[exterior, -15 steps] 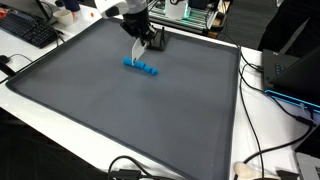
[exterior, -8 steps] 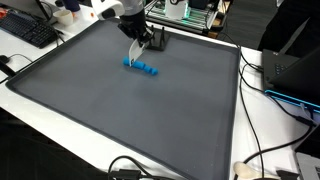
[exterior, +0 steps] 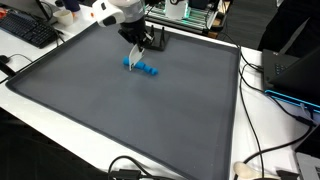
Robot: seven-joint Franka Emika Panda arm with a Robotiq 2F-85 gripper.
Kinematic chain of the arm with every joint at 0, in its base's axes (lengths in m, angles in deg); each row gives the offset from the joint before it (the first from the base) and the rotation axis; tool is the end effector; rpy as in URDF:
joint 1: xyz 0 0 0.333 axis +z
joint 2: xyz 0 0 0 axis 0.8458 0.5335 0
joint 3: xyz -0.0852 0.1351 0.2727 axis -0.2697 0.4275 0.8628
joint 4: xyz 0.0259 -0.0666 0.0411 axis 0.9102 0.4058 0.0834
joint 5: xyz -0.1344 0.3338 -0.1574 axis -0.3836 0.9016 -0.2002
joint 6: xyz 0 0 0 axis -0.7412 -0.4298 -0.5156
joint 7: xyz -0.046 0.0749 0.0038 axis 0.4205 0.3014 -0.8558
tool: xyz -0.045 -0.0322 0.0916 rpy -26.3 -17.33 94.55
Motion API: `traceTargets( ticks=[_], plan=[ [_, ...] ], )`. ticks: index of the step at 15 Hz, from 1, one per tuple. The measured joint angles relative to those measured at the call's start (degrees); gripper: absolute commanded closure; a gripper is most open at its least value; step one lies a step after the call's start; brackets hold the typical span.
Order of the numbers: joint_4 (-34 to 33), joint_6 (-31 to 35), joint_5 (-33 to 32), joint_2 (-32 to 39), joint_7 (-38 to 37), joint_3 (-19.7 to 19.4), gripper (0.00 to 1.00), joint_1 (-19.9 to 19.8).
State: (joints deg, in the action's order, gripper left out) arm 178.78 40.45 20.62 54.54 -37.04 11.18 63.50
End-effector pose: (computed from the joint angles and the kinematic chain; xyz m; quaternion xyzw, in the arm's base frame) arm 0.5957 0.0701 0.2675 0.9872 0.0361 -0.1440 0.0577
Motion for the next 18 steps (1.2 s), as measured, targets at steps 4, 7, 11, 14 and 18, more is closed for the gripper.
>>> traceTargets(
  ticks=[4, 7, 11, 14, 18],
  plan=[
    [-0.04, 1.17, -0.35, 0.73, 0.0, -0.15, 0.99, 0.01],
    [-0.1, 1.57, -0.8, 1.01, 0.0, -0.21, 0.99, 0.05],
    [-0.1, 2.2, -1.42, 1.39, 0.0, -0.21, 0.99, 0.17],
    [-0.1, 3.0, -1.61, 1.77, -0.04, -0.22, 0.99, 0.22],
    [-0.11, 3.62, -1.66, 2.25, -0.05, -0.3, 0.99, 0.29]
  ],
)
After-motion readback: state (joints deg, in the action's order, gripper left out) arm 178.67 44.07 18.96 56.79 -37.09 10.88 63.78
